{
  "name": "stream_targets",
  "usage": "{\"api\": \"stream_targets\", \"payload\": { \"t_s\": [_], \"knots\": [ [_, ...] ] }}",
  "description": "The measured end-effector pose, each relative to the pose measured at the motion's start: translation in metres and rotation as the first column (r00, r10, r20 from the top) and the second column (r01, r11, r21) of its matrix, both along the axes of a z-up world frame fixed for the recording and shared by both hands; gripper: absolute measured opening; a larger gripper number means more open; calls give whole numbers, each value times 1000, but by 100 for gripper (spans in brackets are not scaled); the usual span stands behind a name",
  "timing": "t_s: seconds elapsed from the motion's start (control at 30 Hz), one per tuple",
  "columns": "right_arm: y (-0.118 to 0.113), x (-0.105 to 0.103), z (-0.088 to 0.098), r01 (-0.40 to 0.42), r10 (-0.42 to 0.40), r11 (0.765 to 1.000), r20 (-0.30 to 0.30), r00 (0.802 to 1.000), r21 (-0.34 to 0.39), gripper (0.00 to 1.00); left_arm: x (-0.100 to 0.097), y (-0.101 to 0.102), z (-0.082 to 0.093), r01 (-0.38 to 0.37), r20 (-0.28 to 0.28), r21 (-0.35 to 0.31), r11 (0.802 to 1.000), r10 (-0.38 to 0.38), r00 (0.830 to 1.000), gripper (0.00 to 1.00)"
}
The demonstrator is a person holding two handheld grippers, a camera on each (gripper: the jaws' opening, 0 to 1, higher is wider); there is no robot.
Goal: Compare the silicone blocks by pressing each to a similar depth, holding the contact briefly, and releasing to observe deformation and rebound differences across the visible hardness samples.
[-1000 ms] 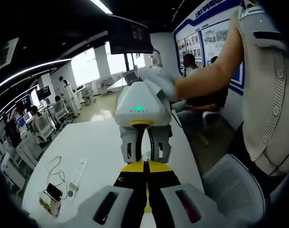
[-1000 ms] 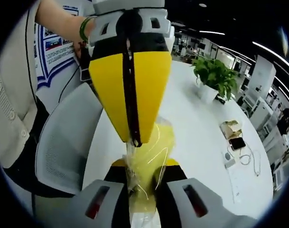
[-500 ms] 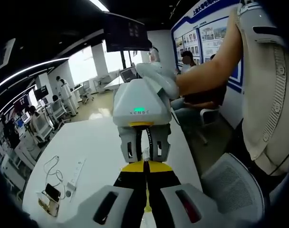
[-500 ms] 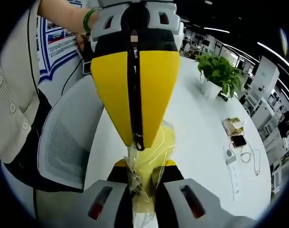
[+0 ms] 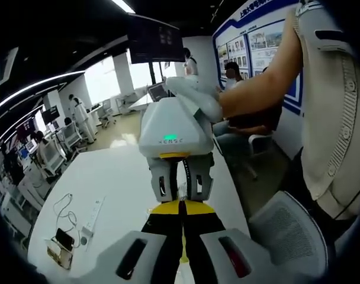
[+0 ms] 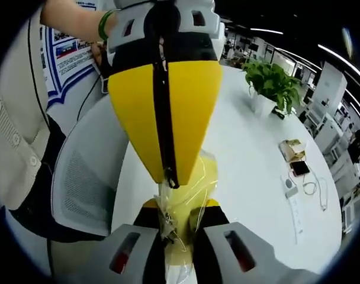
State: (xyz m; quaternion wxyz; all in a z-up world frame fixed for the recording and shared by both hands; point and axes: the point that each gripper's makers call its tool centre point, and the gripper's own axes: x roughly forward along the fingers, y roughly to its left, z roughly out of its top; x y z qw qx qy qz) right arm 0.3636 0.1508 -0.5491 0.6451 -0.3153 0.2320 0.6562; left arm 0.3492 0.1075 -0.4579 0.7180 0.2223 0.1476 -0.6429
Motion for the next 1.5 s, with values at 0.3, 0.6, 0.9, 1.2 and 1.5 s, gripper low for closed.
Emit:
{"api": "stream_targets", "payload": {
  "t_s": [0.3,0.6,0.9,1.2,1.5],
  "knots": [
    [-2,-3,-2,-4,4,1000,-11,1000,-4,4,-5,-5,-1,4,1,6,1000,-4,1000,0],
    [-2,-5,-2,0,0,1000,-37,999,-3,4,-5,-6,-1,6,0,6,1000,-6,1000,0],
    [-1,-2,-3,0,0,1000,-25,1000,-1,4,2,0,-3,5,0,8,1000,-5,1000,0],
    [-1,-1,-5,0,0,1000,-31,1000,-2,4,5,2,-6,5,-2,14,1000,-5,1000,0],
    [-1,0,-8,1,-1,1000,-40,999,-6,4,10,4,-9,3,-7,16,1000,-3,1000,0]
  ]
}}
